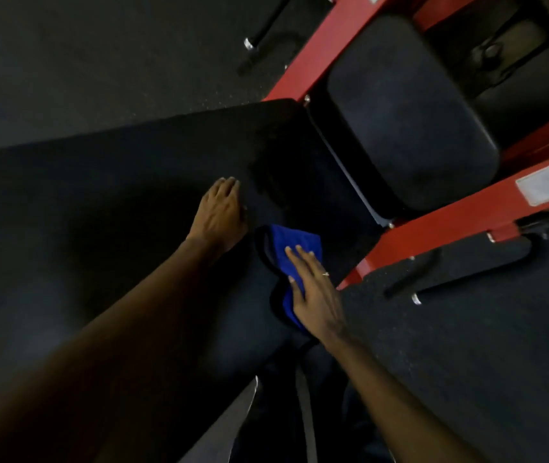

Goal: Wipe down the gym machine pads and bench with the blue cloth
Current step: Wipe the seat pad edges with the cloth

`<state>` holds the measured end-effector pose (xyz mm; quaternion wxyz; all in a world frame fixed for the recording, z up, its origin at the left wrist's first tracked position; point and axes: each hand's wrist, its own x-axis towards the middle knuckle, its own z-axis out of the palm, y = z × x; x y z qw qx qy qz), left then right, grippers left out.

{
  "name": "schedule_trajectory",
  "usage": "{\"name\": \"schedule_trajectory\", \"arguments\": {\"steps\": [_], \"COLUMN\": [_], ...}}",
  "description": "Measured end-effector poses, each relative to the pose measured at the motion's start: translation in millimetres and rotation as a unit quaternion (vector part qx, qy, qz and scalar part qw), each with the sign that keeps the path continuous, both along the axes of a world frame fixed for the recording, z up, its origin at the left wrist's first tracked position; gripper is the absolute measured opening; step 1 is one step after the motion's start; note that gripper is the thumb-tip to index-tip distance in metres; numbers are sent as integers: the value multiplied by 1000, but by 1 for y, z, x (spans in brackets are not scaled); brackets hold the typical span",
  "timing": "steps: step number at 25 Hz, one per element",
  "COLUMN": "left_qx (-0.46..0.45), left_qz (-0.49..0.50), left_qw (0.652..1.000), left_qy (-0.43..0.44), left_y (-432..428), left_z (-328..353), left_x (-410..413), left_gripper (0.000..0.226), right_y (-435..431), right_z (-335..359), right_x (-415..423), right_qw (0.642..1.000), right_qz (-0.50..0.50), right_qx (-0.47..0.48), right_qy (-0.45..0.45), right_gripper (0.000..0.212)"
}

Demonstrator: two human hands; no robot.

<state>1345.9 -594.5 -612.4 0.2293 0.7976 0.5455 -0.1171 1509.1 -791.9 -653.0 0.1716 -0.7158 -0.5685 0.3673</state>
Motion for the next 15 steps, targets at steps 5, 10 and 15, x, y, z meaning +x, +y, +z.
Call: {"name": "schedule_trajectory", "arguments": {"steps": [5, 10, 15], "left_qx": [41, 88, 113], "left_qz": [-25, -31, -34], "left_qw": [998, 994, 989], "left_qy": [39, 57, 90], "left_y": [27, 17, 16], "left_z": [-86, -96, -100], "left_x": [17, 18, 19], "left_gripper": [62, 71, 60], "right_y": [17, 57, 198], "right_z": [-75, -95, -178], "right_x": [-8, 8, 85], "right_qw": [996, 997, 988], "right_qz": [70, 5, -131], "right_qx": [34, 65, 28], "right_qy": [-49, -39, -81], "right_gripper": [61, 54, 55]}}
